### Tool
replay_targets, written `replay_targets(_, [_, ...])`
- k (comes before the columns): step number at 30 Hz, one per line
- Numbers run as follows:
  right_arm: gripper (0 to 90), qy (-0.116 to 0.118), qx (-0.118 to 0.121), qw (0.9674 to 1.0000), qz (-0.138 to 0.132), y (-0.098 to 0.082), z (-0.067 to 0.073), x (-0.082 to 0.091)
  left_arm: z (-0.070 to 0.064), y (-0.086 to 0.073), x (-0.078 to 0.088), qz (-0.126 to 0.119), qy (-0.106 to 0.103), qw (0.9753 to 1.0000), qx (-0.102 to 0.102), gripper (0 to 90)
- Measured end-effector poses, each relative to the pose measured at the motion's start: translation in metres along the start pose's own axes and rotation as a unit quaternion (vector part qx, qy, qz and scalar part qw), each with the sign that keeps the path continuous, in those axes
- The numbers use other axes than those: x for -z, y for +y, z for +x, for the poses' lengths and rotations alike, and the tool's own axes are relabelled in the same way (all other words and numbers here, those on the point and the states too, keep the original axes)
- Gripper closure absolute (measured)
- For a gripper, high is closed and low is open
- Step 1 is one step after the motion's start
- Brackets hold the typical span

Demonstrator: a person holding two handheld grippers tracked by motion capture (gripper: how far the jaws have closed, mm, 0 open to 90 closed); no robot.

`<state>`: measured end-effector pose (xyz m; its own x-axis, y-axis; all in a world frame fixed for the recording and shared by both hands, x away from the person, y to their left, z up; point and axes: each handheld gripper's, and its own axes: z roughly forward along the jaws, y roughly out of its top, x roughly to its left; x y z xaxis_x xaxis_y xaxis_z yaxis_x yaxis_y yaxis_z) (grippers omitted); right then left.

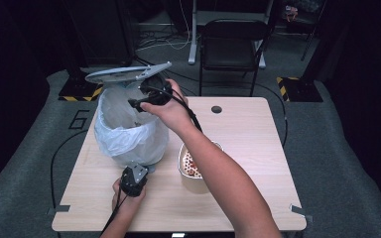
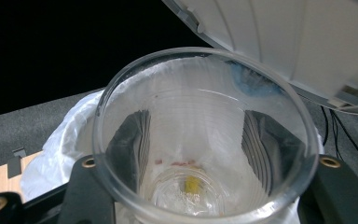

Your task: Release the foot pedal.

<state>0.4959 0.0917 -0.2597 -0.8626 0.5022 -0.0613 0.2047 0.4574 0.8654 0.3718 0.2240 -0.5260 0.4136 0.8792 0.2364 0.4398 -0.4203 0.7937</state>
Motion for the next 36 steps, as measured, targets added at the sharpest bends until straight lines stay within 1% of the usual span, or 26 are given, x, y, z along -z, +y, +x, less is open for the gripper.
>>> replay_targets(3, [40.9,-0.003,0.0,1.0,-0.002,0.001,0.002,-0.007,0.0,0.0,0.0,0.0,0.001,1.0,0.0,88.8])
replay_targets(7, [40.7,-0.009,-0.007,0.9999,0.0,0.0,0.005,-0.015,0.0,0.0,0.0,0.0,0.0,1.0,0.0,88.8])
replay_targets(12, [39.3,-0.008,-0.011,0.9999,0.002,-0.002,0.006,-0.024,0.0,0.0,0.0,0.0,0.001,1.0,0.0,88.8])
replay_targets(14, [33.4,-0.002,-0.009,1.0,0.004,-0.004,0.006,-0.029,0.0,0.0,0.0,0.001,0.001,1.0,0.0,88.8])
replay_targets(15, [24.6,-0.009,-0.012,0.9999,0.001,-0.005,0.007,-0.032,0.0,0.0,0.0,0.0,0.0,1.0,0.0,88.8])
replay_targets(16, [16.1,-0.018,-0.021,0.9996,-0.003,-0.006,0.007,-0.034,0.0,0.0,0.0,0.0,0.001,1.0,0.0,88.8])
replay_targets(17, [13.3,-0.011,-0.046,0.9989,-0.005,-0.008,0.006,-0.037,0.0,0.0,0.0,0.0,0.001,1.0,0.0,88.8])
replay_targets(18, [12.4,-0.011,-0.058,0.9982,-0.008,-0.01,0.006,-0.037,0.0,0.0,0.0,0.0,0.0,1.0,0.001,88.9])
replay_targets(19, [10.1,-0.016,-0.062,0.9978,-0.018,-0.011,0.005,-0.037,0.0,0.0,0.0,-0.001,0.004,1.0,-0.002,88.8])
replay_targets(20, [9.5,-0.015,-0.064,0.9976,-0.023,-0.013,0.005,-0.036,0.0,0.0,0.0,-0.001,0.004,1.0,-0.002,88.8])
replay_targets(21, [9.5,-0.013,-0.063,0.9976,-0.025,-0.014,0.004,-0.035,0.0,0.0,0.0,-0.002,0.001,1.0,0.004,88.8])
replay_targets(26, [9.7,-0.016,-0.066,0.9973,-0.029,-0.019,0.001,-0.022,-0.001,0.0,0.0,-0.002,0.001,1.0,0.003,88.8])
replay_targets(27, [10.3,-0.012,-0.064,0.9975,-0.028,-0.02,0.0,-0.017,0.0,0.0,0.0,-0.003,0.003,1.0,0.0,88.8])
replay_targets(28, [10.4,-0.01,-0.062,0.9976,-0.027,-0.021,0.0,-0.013,-0.001,0.0,0.0,-0.002,0.002,1.0,0.003,88.8])
replay_targets(29, [11.1,-0.01,-0.066,0.9974,-0.029,-0.022,0.0,-0.01,0.0,0.0,0.0,-0.003,0.005,1.0,-0.001,88.8])
replay_targets(31, [12.9,-0.008,-0.057,0.9979,-0.029,-0.025,-0.001,0.0,0.0,0.0,0.0,-0.004,0.003,1.0,0.002,88.8])
replay_targets(33, [13.8,-0.01,-0.054,0.998,-0.031,-0.03,-0.004,0.01,0.0,0.0,0.0,-0.003,0.002,1.0,0.002,88.8])
replay_targets(34, [13.8,-0.012,-0.059,0.9976,-0.034,-0.033,-0.006,0.016,0.0,0.0,0.0,-0.001,0.002,1.0,0.001,88.8])
replay_targets(35, [13.9,-0.015,-0.059,0.9976,-0.034,-0.036,-0.008,0.021,0.0,0.0,0.0,-0.002,0.001,1.0,0.003,88.9])
replay_targets(36, [14.0,-0.018,-0.056,0.9977,-0.034,-0.039,-0.01,0.025,0.0,0.0,0.0,-0.003,0.004,1.0,0.001,88.8])
